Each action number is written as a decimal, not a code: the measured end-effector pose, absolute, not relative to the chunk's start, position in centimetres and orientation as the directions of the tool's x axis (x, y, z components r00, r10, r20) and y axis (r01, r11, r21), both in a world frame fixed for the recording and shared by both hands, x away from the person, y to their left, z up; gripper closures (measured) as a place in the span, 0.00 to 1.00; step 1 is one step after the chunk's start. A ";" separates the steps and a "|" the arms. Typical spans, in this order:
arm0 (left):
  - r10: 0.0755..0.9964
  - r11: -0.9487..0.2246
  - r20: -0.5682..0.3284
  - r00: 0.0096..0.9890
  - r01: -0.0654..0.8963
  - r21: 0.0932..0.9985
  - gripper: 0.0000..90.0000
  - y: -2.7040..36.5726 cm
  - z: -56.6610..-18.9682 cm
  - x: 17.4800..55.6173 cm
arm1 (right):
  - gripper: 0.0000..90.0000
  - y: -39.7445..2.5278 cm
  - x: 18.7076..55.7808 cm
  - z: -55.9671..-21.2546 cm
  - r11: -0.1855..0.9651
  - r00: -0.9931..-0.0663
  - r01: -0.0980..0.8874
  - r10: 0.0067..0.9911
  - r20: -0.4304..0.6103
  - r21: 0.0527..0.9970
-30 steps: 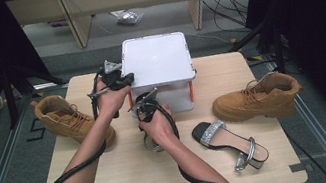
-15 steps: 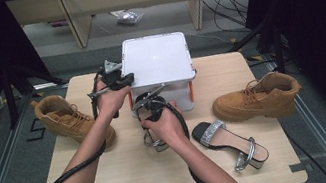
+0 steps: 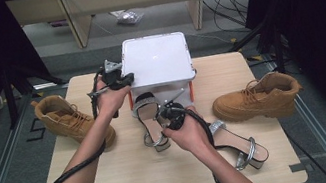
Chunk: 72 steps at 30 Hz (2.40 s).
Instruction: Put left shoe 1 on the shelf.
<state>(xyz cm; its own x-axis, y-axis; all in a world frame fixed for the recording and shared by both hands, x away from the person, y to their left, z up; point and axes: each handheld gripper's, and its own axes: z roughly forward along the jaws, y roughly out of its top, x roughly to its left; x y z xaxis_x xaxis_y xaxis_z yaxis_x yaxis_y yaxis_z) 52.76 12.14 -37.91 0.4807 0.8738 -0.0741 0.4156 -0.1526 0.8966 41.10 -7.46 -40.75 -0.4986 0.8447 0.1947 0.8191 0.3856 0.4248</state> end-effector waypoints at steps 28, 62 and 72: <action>0.875 -0.150 -0.079 0.479 0.422 0.894 0.99 12.1 -37.9 52.8 | 0.98 -6.1 38.9 -47.4 0.563 -0.650 0.739 0.740 0.173 0.370; 0.871 -0.151 -0.082 0.484 0.422 0.894 1.00 12.2 -37.8 52.9 | 1.00 -2.8 42.8 -46.2 0.530 -0.649 0.688 0.755 0.095 0.496; 0.869 -0.151 -0.084 0.487 0.423 0.893 1.00 12.2 -37.8 52.9 | 1.00 -1.8 44.9 -45.6 0.533 -0.639 0.663 0.769 0.027 0.525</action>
